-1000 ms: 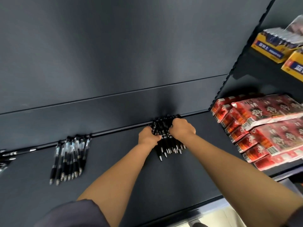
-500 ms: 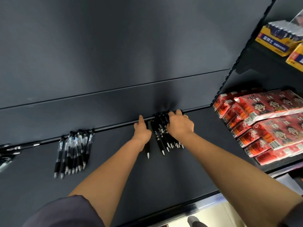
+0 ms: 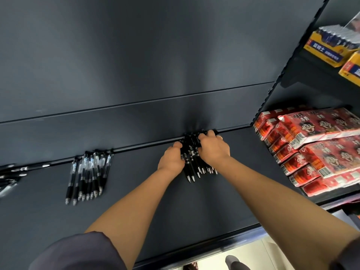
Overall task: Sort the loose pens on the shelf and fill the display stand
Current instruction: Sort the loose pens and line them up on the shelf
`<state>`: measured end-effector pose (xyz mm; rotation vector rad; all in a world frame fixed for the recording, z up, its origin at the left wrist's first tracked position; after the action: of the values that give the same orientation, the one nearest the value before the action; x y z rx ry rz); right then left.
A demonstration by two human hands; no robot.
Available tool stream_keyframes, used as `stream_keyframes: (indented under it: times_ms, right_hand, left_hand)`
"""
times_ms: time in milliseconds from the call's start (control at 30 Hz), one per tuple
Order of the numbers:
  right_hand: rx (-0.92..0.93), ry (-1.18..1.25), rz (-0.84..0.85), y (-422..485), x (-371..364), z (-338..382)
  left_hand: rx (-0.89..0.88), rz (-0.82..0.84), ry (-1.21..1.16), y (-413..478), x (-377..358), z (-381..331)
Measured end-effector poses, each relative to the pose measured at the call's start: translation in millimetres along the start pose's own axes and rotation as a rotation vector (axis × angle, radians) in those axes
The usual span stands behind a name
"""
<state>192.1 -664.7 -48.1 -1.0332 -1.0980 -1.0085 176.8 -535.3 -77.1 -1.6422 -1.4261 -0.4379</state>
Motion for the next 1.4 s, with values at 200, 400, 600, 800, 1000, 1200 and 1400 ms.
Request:
stream_keyframes:
  times_ms: [200,400,600,800,1000,1200,1400]
  right_hand:
    - [0.335,-0.143,-0.150,2.8,24.5,72.3]
    - [0.551,-0.220,-0.225,3.9,27.5,182.9]
    - [0.611,-0.167,-0.204,0.4,15.7,307.2]
    - [0.647,-0.037,-0.022,2.7,-15.8,416.0]
    - [0.653,-0.005,0.147,11.6,-53.3,485.1]
    - [0.640,0.090,0.178,32.7,-71.2,534.2]
    - [0.652,0.101,0.204,49.0,-82.8,557.9]
  left_hand:
    - [-0.126,-0.234,0.180,-20.3,63.2,17.1]
    - [-0.161,-0.431,0.358,-45.6,141.4,83.1]
    - [-0.129,-0.519,0.458,-79.4,211.9,183.3]
    - [-0.054,-0.493,0.493,-99.5,263.3,284.9]
    - [0.077,-0.435,0.471,-106.6,293.6,374.0]
    - [0.213,-0.396,0.240,-109.0,310.3,432.1]
    - [0.323,-0.329,0.071,-92.7,318.4,455.6]
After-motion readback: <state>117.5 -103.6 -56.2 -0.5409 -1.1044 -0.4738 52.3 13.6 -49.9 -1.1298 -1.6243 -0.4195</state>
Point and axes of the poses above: each hand's wrist, its own y-axis towards the middle knuckle, its own x-axis out of the back of the hand, z = x × y, the point moved 8 cm from there along y, towards the middle knuckle, and after that the axes turned 12 degrees about x, right-handed, at the moved point
